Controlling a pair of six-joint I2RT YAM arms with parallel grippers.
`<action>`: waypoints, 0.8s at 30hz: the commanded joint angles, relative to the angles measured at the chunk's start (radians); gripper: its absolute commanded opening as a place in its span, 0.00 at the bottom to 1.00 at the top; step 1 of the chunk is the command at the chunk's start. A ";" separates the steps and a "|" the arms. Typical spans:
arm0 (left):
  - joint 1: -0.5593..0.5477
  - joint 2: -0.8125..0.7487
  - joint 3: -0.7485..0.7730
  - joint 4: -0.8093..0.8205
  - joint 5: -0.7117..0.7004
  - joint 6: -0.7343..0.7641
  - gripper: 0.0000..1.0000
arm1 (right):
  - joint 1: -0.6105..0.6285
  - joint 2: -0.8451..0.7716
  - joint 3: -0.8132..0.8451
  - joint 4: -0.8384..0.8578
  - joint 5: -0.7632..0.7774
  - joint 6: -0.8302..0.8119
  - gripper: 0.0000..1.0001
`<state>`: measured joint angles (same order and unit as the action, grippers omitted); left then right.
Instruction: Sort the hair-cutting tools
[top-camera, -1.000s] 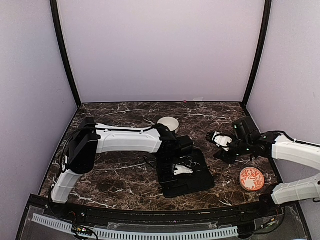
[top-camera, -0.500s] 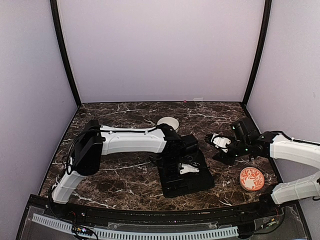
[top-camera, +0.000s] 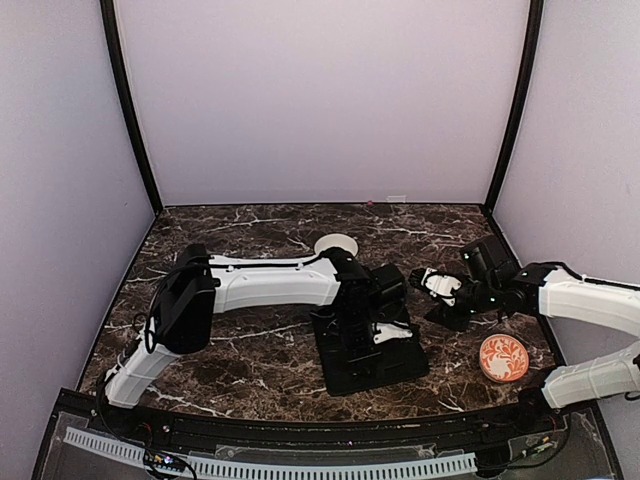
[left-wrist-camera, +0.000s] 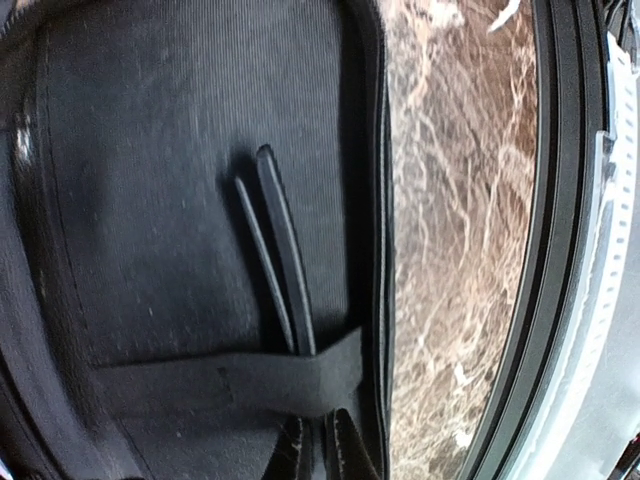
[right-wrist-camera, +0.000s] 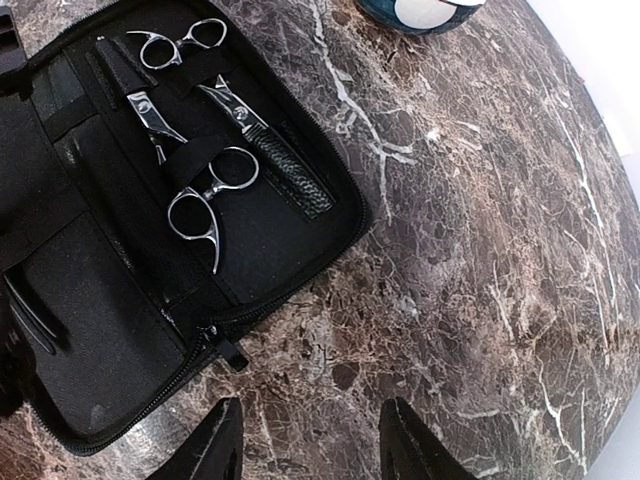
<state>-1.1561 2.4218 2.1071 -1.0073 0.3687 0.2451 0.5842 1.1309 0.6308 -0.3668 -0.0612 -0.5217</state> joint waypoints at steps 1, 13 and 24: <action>-0.005 0.003 0.023 0.088 0.047 -0.030 0.05 | -0.002 0.009 0.007 0.000 -0.017 0.001 0.46; -0.002 -0.161 -0.141 0.121 -0.009 -0.047 0.34 | -0.003 0.011 0.009 -0.004 -0.020 0.000 0.47; 0.021 -0.340 -0.391 0.205 -0.032 -0.112 0.40 | -0.002 0.030 0.015 -0.019 -0.043 -0.006 0.47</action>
<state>-1.1461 2.1735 1.7859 -0.8375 0.3458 0.1635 0.5842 1.1507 0.6308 -0.3771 -0.0830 -0.5220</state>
